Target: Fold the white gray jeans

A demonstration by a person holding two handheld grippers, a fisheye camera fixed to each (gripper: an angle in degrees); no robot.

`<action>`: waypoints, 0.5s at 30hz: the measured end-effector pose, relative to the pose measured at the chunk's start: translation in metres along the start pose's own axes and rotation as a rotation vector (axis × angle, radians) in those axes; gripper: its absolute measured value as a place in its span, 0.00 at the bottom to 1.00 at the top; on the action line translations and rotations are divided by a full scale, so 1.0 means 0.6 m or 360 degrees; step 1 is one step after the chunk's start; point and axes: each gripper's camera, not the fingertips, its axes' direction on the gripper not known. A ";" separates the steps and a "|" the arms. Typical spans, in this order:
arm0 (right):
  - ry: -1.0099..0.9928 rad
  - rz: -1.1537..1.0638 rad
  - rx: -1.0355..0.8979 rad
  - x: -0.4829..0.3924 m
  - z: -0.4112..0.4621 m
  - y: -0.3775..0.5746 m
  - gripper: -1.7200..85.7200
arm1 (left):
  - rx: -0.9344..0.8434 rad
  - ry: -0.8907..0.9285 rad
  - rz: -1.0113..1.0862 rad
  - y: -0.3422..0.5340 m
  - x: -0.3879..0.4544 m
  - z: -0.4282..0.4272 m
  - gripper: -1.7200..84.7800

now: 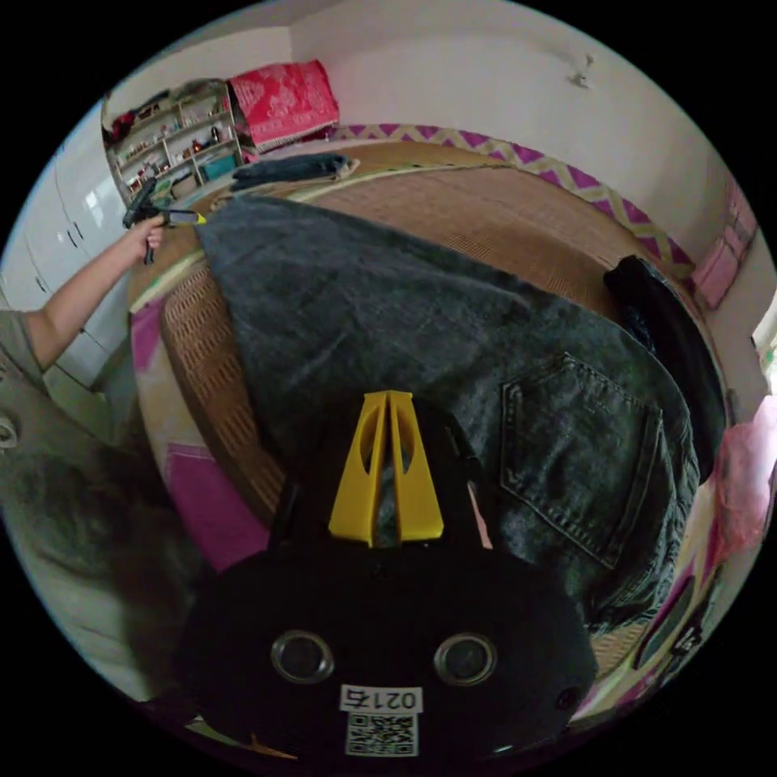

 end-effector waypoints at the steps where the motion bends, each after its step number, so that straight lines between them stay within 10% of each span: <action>1: 0.0013 -0.0011 -0.0007 -0.003 0.001 -0.003 0.01 | 0.0021 0.0011 0.0006 0.000 0.001 -0.005 0.01; 15: -0.0177 0.0072 -0.0020 0.032 -0.004 -0.020 0.02 | 0.0106 -0.0168 -0.0120 0.048 -0.044 -0.027 0.03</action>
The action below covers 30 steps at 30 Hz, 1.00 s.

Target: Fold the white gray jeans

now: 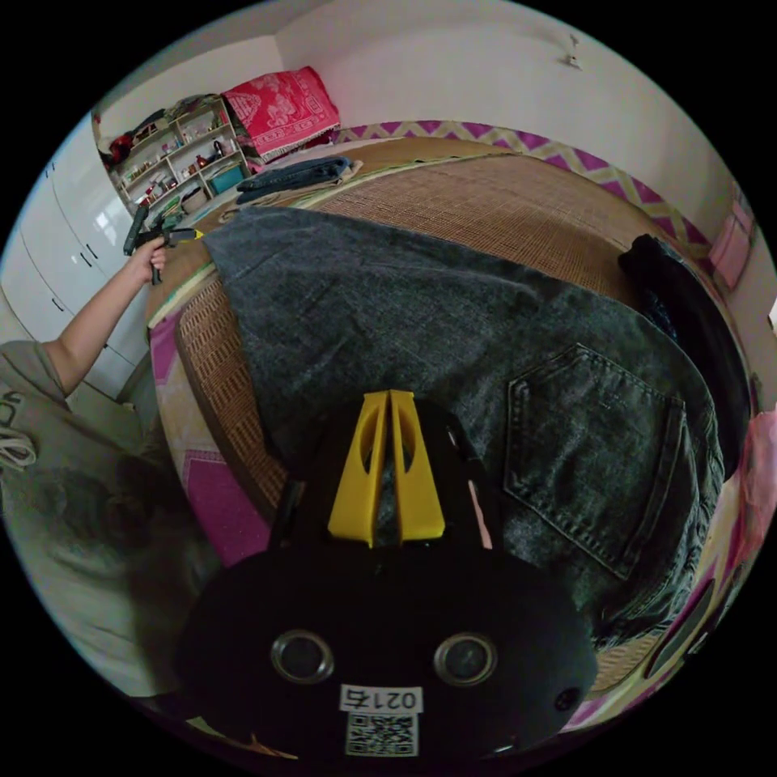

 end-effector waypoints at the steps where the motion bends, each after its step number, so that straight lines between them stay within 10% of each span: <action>1: 0.0015 0.0000 0.0002 -0.002 0.000 0.001 0.02 | 0.0001 0.0062 -0.0026 0.005 -0.005 -0.004 0.04; 5: 0.0031 0.0051 0.0012 0.002 -0.004 0.009 0.01 | -0.0083 0.0584 -0.0226 0.039 -0.018 0.017 0.13; 20: -0.0137 0.0204 0.0030 0.062 -0.026 0.071 0.01 | 0.0085 0.0718 -0.0887 0.124 0.005 0.105 0.03; 30: -0.0176 0.0339 0.0567 0.102 -0.185 0.250 0.01 | 0.0606 0.0384 0.0374 0.209 0.429 -0.111 0.01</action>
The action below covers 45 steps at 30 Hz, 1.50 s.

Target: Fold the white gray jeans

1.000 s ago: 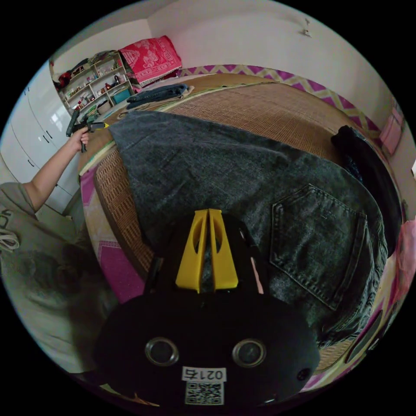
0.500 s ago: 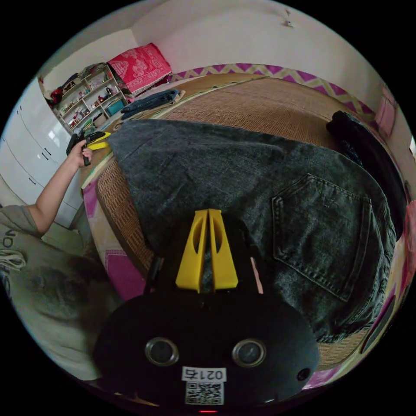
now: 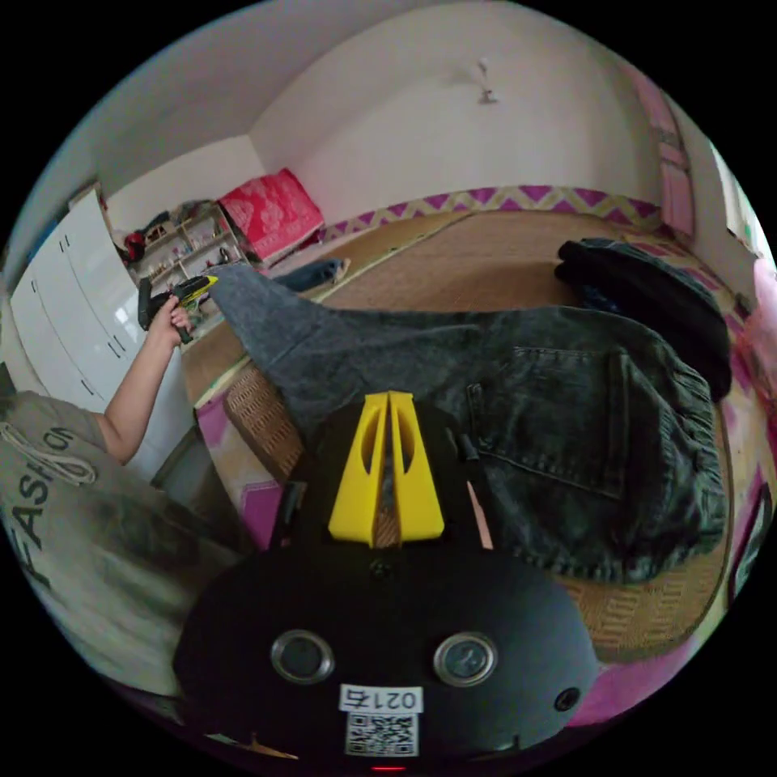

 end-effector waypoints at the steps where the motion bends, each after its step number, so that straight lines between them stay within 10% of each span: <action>1: 0.0009 0.0020 0.0022 0.004 -0.015 0.011 0.01 | -0.0002 0.0029 0.0083 0.003 0.041 0.000 0.01; 9: 0.0125 0.0175 0.0113 0.026 -0.137 0.162 0.01 | -0.0364 0.0322 0.0704 0.211 0.513 0.180 0.01; 21: 0.0019 0.0351 0.0115 0.095 -0.192 0.278 0.02 | -0.0624 0.0200 0.1068 0.449 0.727 0.313 0.01; 33: 0.0214 0.1187 0.0476 0.241 -0.251 0.317 0.18 | -0.0740 0.1094 0.0802 0.465 0.678 0.351 0.13; 45: -0.0158 0.1752 0.0786 0.340 -0.195 0.286 0.09 | -0.0637 0.0905 0.0810 0.479 0.575 0.280 0.10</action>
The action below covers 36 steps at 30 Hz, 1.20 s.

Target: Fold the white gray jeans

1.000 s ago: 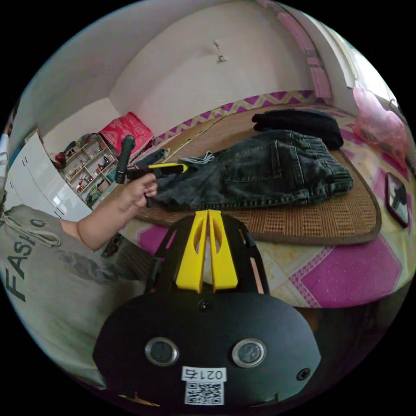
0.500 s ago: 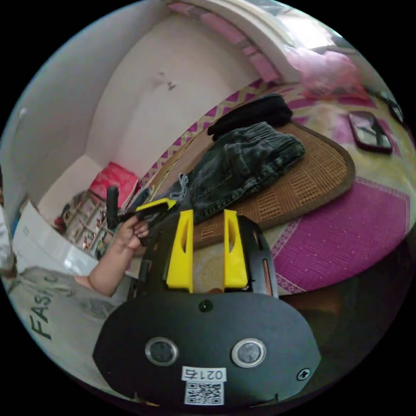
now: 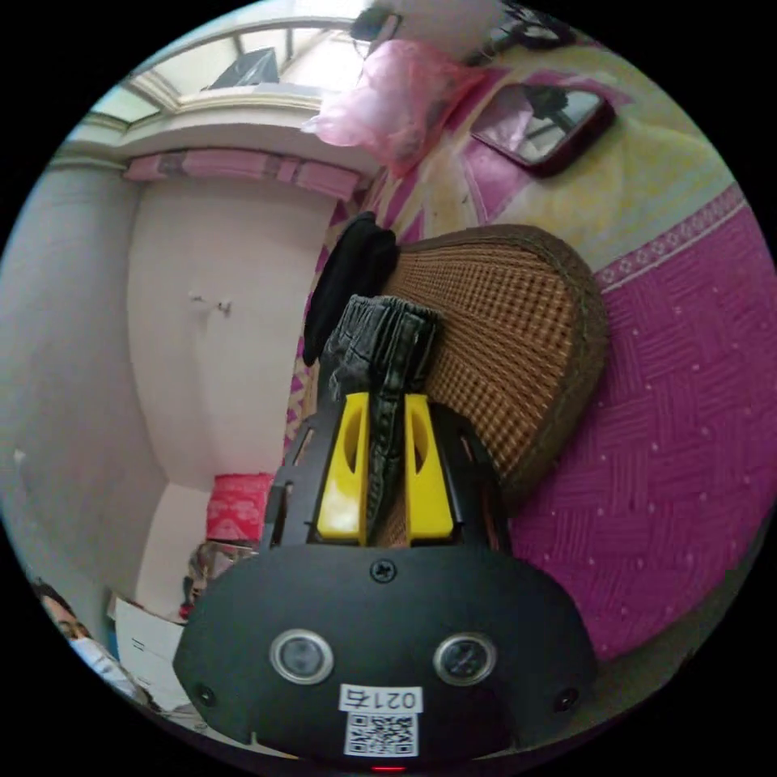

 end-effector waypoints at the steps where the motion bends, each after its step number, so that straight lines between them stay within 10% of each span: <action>1: -0.0017 -0.0002 0.0005 -0.004 0.003 0.000 0.09 | 0.0000 0.0001 0.0002 0.005 -0.002 -0.005 0.10; 4: -0.0101 -0.0156 0.0074 -0.074 0.000 0.017 0.06 | -0.0011 -0.0053 -0.0007 0.033 -0.020 -0.037 0.08; 12: 0.0377 -0.1932 -0.0044 -0.617 0.161 0.330 0.04 | -0.0004 -0.0219 -0.0156 0.125 -0.105 -0.126 0.01; 18: 0.0480 -0.2855 -0.0388 -0.681 0.412 0.702 0.04 | 0.0074 -0.0281 -0.0357 0.186 -0.175 -0.186 0.01; 36: 0.0465 -0.2893 -0.1008 -0.519 0.611 0.776 0.08 | 0.0253 -0.0301 -0.0552 0.135 -0.379 -0.217 0.04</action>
